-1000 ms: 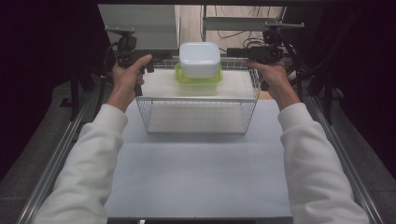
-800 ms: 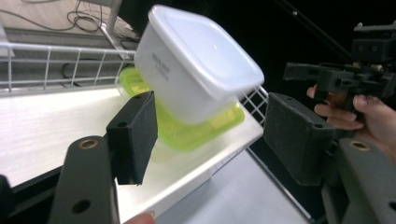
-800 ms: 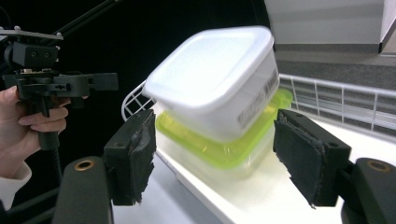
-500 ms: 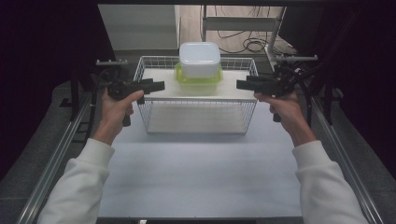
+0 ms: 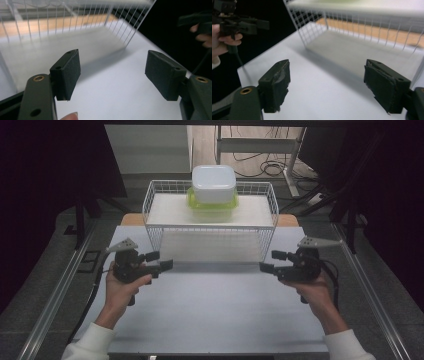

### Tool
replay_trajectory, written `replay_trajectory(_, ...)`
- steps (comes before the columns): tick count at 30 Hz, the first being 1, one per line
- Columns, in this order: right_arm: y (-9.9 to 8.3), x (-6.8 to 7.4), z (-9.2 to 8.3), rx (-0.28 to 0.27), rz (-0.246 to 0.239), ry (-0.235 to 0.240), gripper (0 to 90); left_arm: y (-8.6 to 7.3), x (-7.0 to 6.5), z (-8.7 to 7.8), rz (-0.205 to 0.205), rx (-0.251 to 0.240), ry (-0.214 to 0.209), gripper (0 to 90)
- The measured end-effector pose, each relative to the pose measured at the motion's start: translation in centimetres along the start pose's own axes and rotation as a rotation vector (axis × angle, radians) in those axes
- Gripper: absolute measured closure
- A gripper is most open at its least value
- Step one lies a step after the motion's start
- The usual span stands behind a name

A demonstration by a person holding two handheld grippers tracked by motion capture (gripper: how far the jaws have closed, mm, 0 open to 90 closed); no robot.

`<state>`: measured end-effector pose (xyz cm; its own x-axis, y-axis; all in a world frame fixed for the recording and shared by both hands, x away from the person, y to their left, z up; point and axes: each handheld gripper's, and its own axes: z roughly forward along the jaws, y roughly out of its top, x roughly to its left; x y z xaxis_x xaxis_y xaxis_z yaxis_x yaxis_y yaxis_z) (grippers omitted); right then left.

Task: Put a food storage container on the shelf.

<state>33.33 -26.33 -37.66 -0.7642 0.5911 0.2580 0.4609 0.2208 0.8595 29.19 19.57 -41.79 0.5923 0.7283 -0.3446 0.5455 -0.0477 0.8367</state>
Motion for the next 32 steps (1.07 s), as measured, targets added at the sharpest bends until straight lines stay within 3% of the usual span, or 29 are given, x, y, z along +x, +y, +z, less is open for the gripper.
replay_trajectory(4, -3.3, 0.1, 0.8, 0.034, 0.029, 0.008, 19.3, -2.8, -0.1, 1.0, -0.004, 0.064, -0.008, 26.6)
replay_trajectory(7, -5.5, 0.0, 1.7, 0.090, 0.052, 0.014, 18.3, -4.3, 0.0, 1.6, -0.003, 0.127, 0.001, 25.4)
replay_trajectory(11, -7.8, -0.3, 2.6, 0.145, 0.060, -0.010, 16.6, -5.1, 0.2, 1.5, -0.023, 0.133, 0.006, 25.2)
replay_trajectory(25, -8.8, -1.2, 3.0, 0.163, 0.093, -0.030, 15.4, -5.8, 0.0, 2.2, -0.007, 0.178, 0.038, 24.1)
replay_trajectory(32, -8.9, -1.2, 2.8, 0.156, 0.077, -0.045, 12.0, -5.7, 0.5, 2.6, -0.006, 0.198, 0.059, 22.9)
